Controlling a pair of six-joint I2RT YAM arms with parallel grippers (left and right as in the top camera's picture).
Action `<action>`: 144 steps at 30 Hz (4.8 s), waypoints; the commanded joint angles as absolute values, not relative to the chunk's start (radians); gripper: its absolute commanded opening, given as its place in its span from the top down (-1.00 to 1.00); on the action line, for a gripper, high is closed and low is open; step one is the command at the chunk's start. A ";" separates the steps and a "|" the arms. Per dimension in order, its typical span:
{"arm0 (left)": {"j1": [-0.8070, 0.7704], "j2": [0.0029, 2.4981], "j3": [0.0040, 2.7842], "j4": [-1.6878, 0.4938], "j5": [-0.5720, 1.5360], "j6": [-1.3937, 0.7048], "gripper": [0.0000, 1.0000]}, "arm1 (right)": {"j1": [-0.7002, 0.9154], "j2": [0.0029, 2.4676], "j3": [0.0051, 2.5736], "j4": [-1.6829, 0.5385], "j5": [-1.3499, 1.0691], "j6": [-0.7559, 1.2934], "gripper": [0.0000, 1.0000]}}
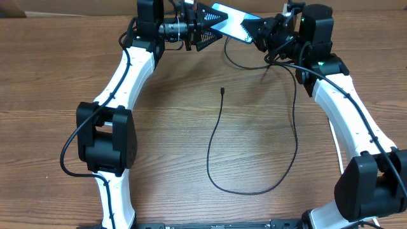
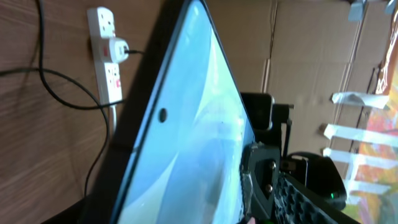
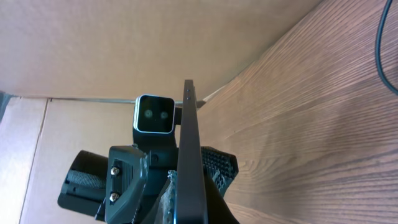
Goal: Plug charger to phone and switch on socket
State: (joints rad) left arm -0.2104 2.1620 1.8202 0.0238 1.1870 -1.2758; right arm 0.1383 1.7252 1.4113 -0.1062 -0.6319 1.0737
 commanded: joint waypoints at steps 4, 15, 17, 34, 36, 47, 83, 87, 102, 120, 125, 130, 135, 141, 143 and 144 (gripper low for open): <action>-0.290 2.139 1.841 0.075 0.916 -1.287 -0.36 | 0.141 1.713 1.415 -0.091 -0.598 1.098 0.93; -0.375 2.139 1.841 0.158 0.759 -1.392 -0.29 | 0.147 1.714 1.415 -0.088 -0.570 1.153 0.92; -0.374 2.139 1.841 0.164 0.743 -1.405 -0.28 | 0.147 1.714 1.415 -0.092 -0.576 1.153 0.93; -0.372 2.139 1.841 0.170 0.611 -1.439 -0.10 | 0.147 1.714 1.415 -0.148 -0.638 1.153 0.93; -0.372 2.139 1.841 0.170 0.599 -1.446 -0.06 | 0.147 1.713 1.415 -0.165 -0.638 1.153 0.93; -0.374 2.139 1.841 0.221 0.575 -1.482 0.79 | 0.155 1.714 1.415 -0.174 -0.649 1.153 0.93; -0.215 2.139 1.841 0.059 0.823 -1.434 0.91 | 0.095 1.713 1.415 -0.185 -0.632 0.972 -0.16; -0.157 2.139 1.841 0.049 1.005 -1.393 0.91 | 0.065 1.713 1.415 -0.286 -0.629 0.844 -0.18; -0.017 2.139 1.841 -0.004 1.583 -1.465 0.92 | 0.192 1.713 1.504 -0.815 -0.244 0.481 -0.10; 0.049 2.095 1.841 -0.824 1.583 -0.860 0.91 | 0.368 1.775 1.634 -1.078 0.020 0.391 -0.09; 0.065 2.074 1.841 -1.272 1.583 -0.415 0.92 | 0.386 1.814 1.658 -1.074 0.006 0.384 -0.07; 0.059 2.073 1.841 -1.557 1.537 -0.062 0.91 | 0.432 1.869 1.658 -1.027 0.006 0.384 0.01; 0.059 2.074 1.841 -1.559 1.421 -0.038 0.92 | 0.444 1.935 1.658 -1.002 -0.015 0.384 0.01; 0.059 2.074 1.841 -1.553 1.402 -0.021 0.91 | 0.443 2.008 1.657 -0.983 -0.073 0.383 0.02; 0.059 2.074 1.841 -1.542 1.402 -0.022 0.92 | 0.443 2.024 1.656 -0.965 -0.078 0.364 0.02; 0.059 2.074 1.841 -1.535 1.402 -0.022 0.92 | 0.443 2.030 1.656 -0.952 -0.084 0.357 0.02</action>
